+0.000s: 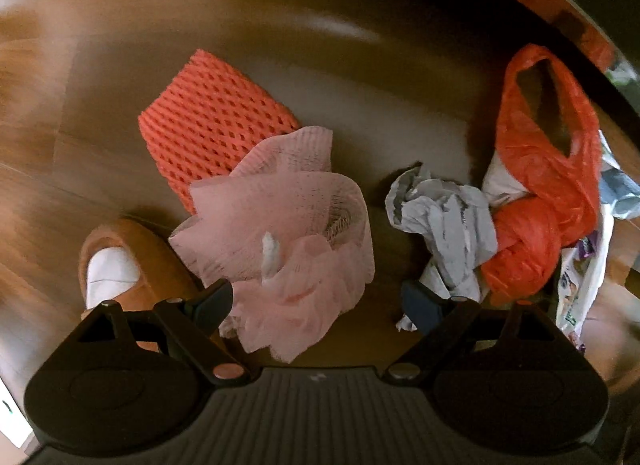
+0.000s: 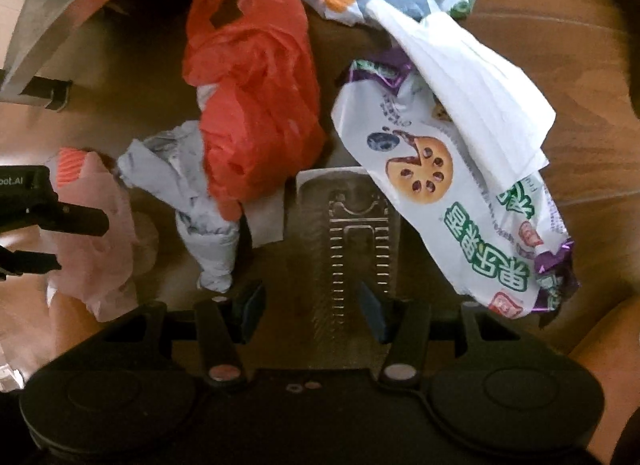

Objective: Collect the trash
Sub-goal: 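Grasp the pink mesh puff with the left gripper while the right grasps the clear tray, then carry the pink puff and clear tray together to the teal wastebasket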

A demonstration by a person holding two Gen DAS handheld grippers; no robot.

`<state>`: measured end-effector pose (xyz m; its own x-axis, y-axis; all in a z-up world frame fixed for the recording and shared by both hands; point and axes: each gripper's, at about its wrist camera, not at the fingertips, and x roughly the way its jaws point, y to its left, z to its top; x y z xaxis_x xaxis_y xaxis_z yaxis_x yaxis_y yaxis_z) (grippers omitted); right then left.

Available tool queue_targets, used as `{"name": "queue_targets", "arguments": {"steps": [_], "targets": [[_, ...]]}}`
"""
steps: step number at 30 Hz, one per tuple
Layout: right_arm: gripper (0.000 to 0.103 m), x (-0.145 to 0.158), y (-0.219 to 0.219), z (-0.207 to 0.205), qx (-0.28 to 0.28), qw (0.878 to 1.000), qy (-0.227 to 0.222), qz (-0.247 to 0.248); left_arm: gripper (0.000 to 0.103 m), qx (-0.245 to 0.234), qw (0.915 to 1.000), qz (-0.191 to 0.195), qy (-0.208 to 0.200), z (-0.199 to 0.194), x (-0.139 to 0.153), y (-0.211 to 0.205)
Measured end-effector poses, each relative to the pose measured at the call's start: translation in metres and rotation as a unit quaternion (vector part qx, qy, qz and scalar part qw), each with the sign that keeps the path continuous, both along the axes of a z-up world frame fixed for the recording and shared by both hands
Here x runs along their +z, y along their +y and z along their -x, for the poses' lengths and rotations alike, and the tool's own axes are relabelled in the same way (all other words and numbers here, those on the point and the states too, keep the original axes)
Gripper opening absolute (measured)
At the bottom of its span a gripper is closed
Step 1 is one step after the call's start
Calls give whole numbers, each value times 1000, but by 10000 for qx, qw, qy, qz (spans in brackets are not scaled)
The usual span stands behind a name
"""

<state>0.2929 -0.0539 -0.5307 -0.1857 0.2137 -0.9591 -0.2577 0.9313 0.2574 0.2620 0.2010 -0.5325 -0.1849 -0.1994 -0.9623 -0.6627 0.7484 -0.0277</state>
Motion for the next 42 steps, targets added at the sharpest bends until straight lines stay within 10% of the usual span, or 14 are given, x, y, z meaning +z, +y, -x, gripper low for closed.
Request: {"name": "queue_targets", "arguments": {"steps": [5, 12, 15, 22, 42], "targets": [[52, -13, -3, -1, -32, 9999, 5, 131, 88, 106, 9999, 57, 62, 0, -14, 1], [48, -15, 2, 1, 55, 9999, 27, 113, 49, 291, 9993, 193, 159, 3, -24, 2], [4, -15, 13, 2, 392, 9986, 132, 343, 34, 312, 9991, 236, 168, 3, -23, 4], [3, 11, 17, -9, 308, 9994, 115, 143, 28, 318, 9989, 323, 127, 6, -3, 1], [3, 237, 2, 12, 448, 9896, -1230, -599, 27, -98, 9916, 254, -1267, 37, 188, -41]]}}
